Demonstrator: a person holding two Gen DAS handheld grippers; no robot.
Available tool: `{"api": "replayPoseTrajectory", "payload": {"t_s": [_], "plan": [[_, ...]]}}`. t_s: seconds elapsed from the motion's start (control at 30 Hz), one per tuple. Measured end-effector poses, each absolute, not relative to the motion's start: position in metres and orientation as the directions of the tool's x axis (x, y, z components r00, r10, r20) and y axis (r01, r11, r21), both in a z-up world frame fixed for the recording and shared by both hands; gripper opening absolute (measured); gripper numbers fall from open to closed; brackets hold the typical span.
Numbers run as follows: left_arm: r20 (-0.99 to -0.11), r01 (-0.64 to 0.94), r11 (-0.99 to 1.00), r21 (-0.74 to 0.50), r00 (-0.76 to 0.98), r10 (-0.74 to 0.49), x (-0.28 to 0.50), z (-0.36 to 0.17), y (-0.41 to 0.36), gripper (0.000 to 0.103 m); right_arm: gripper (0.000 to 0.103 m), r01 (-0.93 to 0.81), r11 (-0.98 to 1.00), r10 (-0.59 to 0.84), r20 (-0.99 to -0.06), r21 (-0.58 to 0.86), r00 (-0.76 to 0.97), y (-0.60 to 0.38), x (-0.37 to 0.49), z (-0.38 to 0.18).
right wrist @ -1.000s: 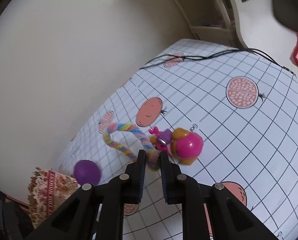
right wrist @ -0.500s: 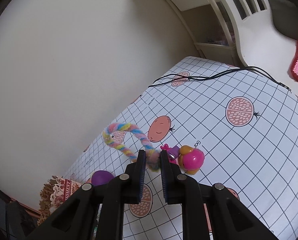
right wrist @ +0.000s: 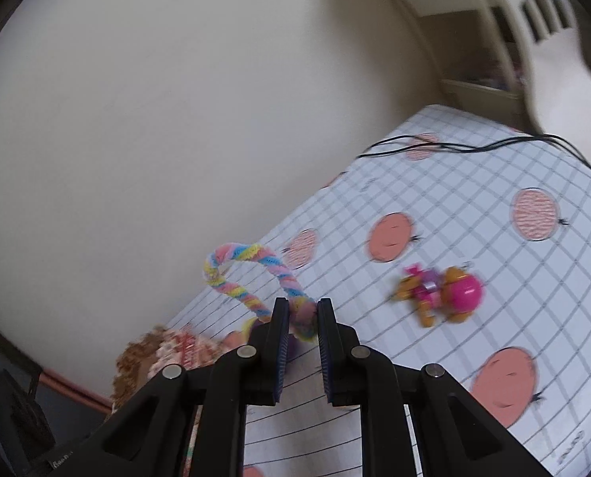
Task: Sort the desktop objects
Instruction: 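Lift the green figure and pipe-cleaner loop and carry both over the box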
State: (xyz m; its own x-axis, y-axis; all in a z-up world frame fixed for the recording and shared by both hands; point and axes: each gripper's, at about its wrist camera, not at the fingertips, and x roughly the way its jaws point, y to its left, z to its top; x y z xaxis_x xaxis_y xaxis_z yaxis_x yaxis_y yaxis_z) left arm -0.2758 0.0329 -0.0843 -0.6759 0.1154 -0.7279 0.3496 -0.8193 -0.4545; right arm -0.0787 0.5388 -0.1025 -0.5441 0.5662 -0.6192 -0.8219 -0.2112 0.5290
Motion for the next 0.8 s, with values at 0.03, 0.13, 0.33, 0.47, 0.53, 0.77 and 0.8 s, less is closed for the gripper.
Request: {"api": "replayPoseTrajectory", "payload": {"t_s": [0.03, 0.13, 0.33, 0.47, 0.53, 0.77, 0.8], "plan": [[-0.722, 0.355, -0.816, -0.457, -0.684, 0.106, -0.273, -0.081, 0.029, 0.011, 0.016, -0.816, -0.235, 0.555, -0.616, 0.528, -0.558, 0.535, -0.087, -0.100], [-0.694, 0.383, -0.798, -0.465, -0.717, 0.061, -0.259, -0.068, 0.008, 0.011, 0.016, -0.798, -0.292, 0.533, -0.603, 0.528, -0.594, 0.524, -0.107, -0.093], [-0.672, 0.468, -0.751, -0.465, -0.739, -0.044, -0.232, -0.056, -0.034, 0.011, 0.016, -0.749, -0.391, 0.472, -0.582, 0.535, -0.662, 0.502, -0.147, -0.083], [-0.668, 0.524, -0.708, -0.473, -0.738, -0.100, -0.214, -0.055, -0.061, 0.011, 0.016, -0.722, -0.438, 0.433, -0.578, 0.536, -0.691, 0.488, -0.170, -0.079], [-0.664, 0.540, -0.692, -0.479, -0.738, -0.117, -0.207, -0.055, -0.073, 0.011, 0.016, -0.713, -0.456, 0.418, -0.580, 0.532, -0.700, 0.481, -0.182, -0.078], [-0.651, 0.579, -0.643, -0.501, -0.742, -0.160, -0.184, -0.055, -0.102, 0.011, 0.016, -0.677, -0.523, 0.365, -0.582, 0.518, -0.727, 0.456, -0.216, -0.077], [-0.651, 0.587, -0.633, -0.505, -0.740, -0.167, -0.180, -0.056, -0.108, 0.011, 0.016, -0.672, -0.534, 0.358, -0.583, 0.514, -0.730, 0.453, -0.221, -0.078]]}}
